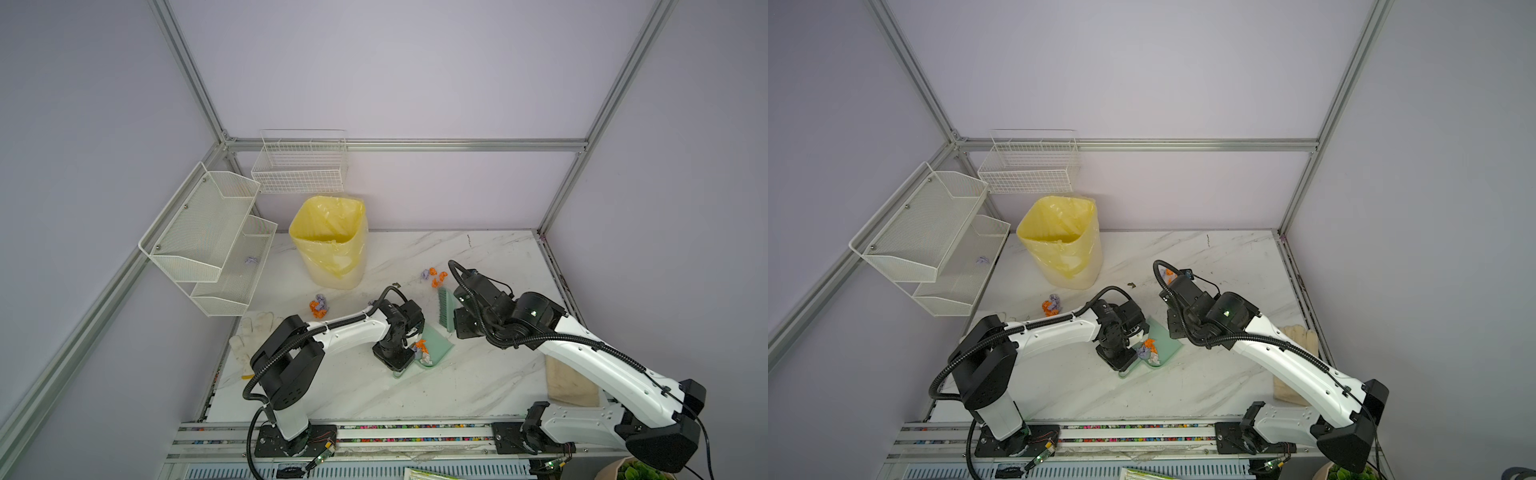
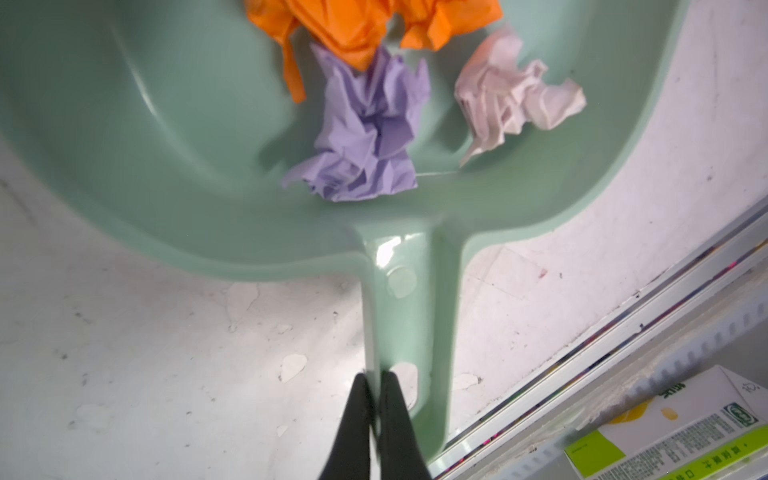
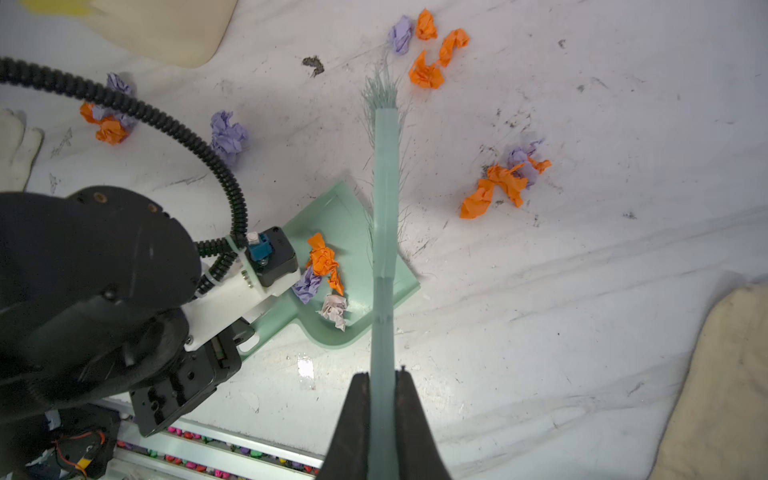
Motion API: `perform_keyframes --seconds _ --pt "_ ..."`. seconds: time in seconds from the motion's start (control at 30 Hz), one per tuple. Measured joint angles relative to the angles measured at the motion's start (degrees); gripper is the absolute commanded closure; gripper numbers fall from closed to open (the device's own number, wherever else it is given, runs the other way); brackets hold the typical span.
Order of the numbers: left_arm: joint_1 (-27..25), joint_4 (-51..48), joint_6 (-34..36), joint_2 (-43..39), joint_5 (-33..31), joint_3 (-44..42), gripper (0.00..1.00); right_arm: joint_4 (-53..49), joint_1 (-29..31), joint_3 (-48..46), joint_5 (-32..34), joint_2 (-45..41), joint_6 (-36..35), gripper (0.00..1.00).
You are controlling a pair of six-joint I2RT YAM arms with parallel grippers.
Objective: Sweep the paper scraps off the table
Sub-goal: 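Brush more orange scraps into the mint-green dustpan with the right gripper, then lift the filled dustpan with the left gripper and carry it toward the yellow bin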
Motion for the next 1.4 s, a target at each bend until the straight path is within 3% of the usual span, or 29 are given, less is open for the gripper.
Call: perform_keyframes --seconds 0.27,0.73,1.13,1.4 --pt "0.1 -0.5 -4.6 -3.8 -3.3 0.8 1.00 5.3 0.0 -6.0 4.1 -4.2 2.2 1.00" --pt "0.9 -9.9 -5.6 1.4 -9.9 19.2 1.00 8.2 -0.4 -6.3 10.6 -2.5 -0.1 1.00" --pt "9.0 -15.4 -2.3 4.1 -10.5 32.3 1.00 13.3 -14.2 -2.4 8.7 5.7 -8.2 1.00" --pt "10.5 -19.2 -0.9 4.1 -15.2 41.6 1.00 16.0 -16.4 -2.0 6.8 9.4 -10.7 1.00"
